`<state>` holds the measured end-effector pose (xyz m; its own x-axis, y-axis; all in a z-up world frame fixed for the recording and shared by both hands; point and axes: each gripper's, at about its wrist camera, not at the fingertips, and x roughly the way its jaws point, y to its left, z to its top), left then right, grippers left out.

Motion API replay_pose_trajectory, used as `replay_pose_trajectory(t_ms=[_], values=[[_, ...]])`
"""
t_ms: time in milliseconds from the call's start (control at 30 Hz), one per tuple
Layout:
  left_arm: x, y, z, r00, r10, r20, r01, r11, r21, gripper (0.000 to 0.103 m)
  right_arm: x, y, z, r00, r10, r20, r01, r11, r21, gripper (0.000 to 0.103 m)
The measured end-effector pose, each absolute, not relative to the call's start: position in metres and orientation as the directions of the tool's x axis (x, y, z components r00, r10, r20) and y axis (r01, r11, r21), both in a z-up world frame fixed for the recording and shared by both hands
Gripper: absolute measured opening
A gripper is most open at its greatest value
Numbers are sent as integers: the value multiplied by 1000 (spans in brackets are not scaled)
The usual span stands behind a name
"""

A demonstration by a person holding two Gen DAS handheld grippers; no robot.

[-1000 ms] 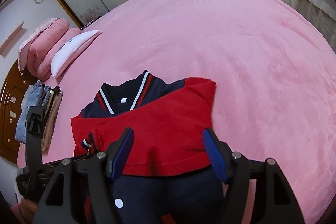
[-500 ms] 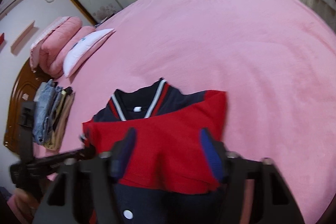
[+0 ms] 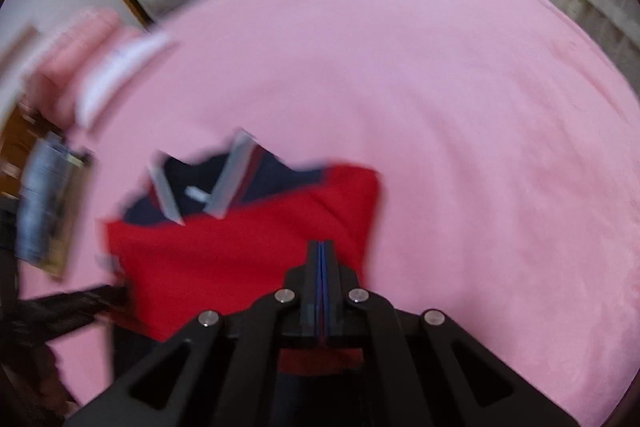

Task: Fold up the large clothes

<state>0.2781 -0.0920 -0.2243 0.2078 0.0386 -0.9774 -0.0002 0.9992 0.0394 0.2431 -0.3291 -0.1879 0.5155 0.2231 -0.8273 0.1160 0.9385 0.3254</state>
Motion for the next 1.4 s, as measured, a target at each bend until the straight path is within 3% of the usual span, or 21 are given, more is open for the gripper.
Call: replay_pose_trajectory(t_ms=[33,100,200,267,333,367,533,633,700,733,833,867,967,1033,1133,1200,1300,1400], values=[[277,-93,-218,234,23,-972,-1,1000,23,74,245,-326,-186,519,254,-816,94,932,350,0],[277,-95,-213,279,0,-960,14,1000,4,76,253,-317,-193,495,280,-822,60,933,355,0],[290,-104,-231,268,72,-961,51,995,89,76,270,-310,-221,410,295,-863,87,929,359,0],[304,-99,-249,241,143,-960,42,987,158,76,277,-312,-232,399,227,-888,113,949,294,0],[303,-89,-257,208,114,-971,16,993,120,76,277,-318,-228,426,16,-905,173,980,98,0],[302,-82,-254,200,83,-976,-26,997,79,76,275,-323,-226,436,-10,-900,183,980,78,0],[280,-70,-227,253,-38,-967,-44,998,-51,76,254,-328,-196,513,244,-823,35,952,304,0],[271,-73,-235,228,-10,-974,-3,1000,-11,76,244,-315,-205,420,364,-831,-14,919,395,0],[266,-72,-248,189,94,-978,19,995,99,76,237,-309,-222,347,267,-899,-3,959,283,0],[264,-68,-251,189,106,-976,21,993,112,76,230,-312,-228,355,168,-920,27,982,190,0],[261,-46,-249,189,83,-979,-7,996,83,76,217,-332,-223,383,18,-924,199,975,102,0],[258,-38,-246,189,86,-978,-20,996,83,76,214,-336,-221,376,5,-927,247,963,105,6],[248,-21,-237,203,92,-975,-25,996,88,76,197,-349,-212,385,65,-921,326,923,202,6],[240,-14,-232,202,85,-976,-17,996,83,76,186,-344,-205,385,52,-922,322,928,186,10],[220,-13,-223,187,47,-981,12,999,50,76,165,-322,-196,367,48,-929,302,938,168,28],[204,-18,-218,174,29,-984,36,999,36,76,154,-313,-189,365,64,-929,293,939,180,47],[181,-29,-210,161,19,-987,84,996,32,76,134,-289,-183,364,78,-928,279,942,189,58],[162,-35,-200,152,16,-988,118,992,34,82,121,-260,-181,338,82,-938,255,951,175,62]])
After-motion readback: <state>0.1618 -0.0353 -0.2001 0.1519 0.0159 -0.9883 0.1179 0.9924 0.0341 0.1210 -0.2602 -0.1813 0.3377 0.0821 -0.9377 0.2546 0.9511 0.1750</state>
